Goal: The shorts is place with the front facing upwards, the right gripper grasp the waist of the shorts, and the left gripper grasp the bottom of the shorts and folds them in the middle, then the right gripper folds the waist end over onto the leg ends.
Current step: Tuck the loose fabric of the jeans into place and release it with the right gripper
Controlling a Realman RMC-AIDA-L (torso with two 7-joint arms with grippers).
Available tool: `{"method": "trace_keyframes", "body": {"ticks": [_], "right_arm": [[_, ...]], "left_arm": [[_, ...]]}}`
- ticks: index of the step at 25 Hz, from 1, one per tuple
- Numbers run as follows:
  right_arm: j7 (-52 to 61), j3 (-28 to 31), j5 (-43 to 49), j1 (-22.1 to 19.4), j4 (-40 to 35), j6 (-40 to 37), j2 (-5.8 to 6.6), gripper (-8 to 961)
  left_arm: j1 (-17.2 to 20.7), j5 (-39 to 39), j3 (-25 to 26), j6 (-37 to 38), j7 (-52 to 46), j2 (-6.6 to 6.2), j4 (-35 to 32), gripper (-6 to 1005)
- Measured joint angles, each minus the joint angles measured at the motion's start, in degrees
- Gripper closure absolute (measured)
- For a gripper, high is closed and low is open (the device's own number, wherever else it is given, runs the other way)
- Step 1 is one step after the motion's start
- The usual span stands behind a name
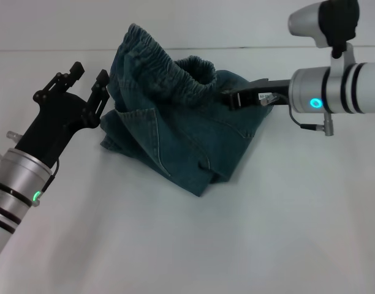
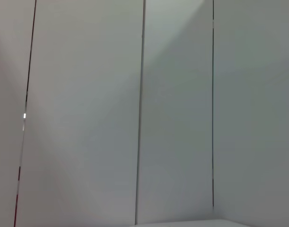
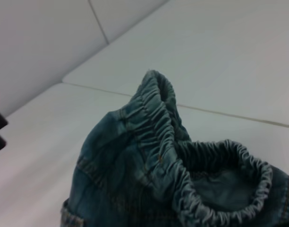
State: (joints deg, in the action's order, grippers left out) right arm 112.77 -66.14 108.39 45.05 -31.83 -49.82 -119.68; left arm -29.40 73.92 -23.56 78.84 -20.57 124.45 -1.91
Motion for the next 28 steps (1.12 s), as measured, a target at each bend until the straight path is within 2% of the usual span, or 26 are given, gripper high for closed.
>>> {"method": "trace_keyframes", "body": {"ticks": [12,16,19,23,25,28], "right_arm": [[-0.3,-2.0,0.2,8.2,6.1,10.0,-0.04,944],[-0.7,-2.1,0.2,9.6,5.9,10.8,-0.01,939],[0.5,-1.7,-0.1,7.8,1.8,7.4,0.02,935],[6.6,-1.1,0.0,1.9,-6.8,-1.1,0.38,930],[7.5,-1.3,0.7,0.1,-8.2,-3.4,0.40,928],[9.4,-1.4,4.4,0.0,-7.2,-4.0,0.21,924]], "left_arm": [[-0.3,0.0,0.0,-0.6,0.0,-0.08,-0.1,522],[-0.3,0.0,0.0,-0.7,0.0,-0.09,-0.1,521],[-0.2,0.0,0.0,-0.4,0.0,-0.09,-0.1,522],[0.2,0.0,0.0,0.1,0.0,-0.08,-0.3,522],[0.3,0.0,0.0,-0.2,0.0,-0.08,-0.3,522],[0.3,0.0,-0.1,-0.1,0.0,-0.09,-0.3,521]]}}
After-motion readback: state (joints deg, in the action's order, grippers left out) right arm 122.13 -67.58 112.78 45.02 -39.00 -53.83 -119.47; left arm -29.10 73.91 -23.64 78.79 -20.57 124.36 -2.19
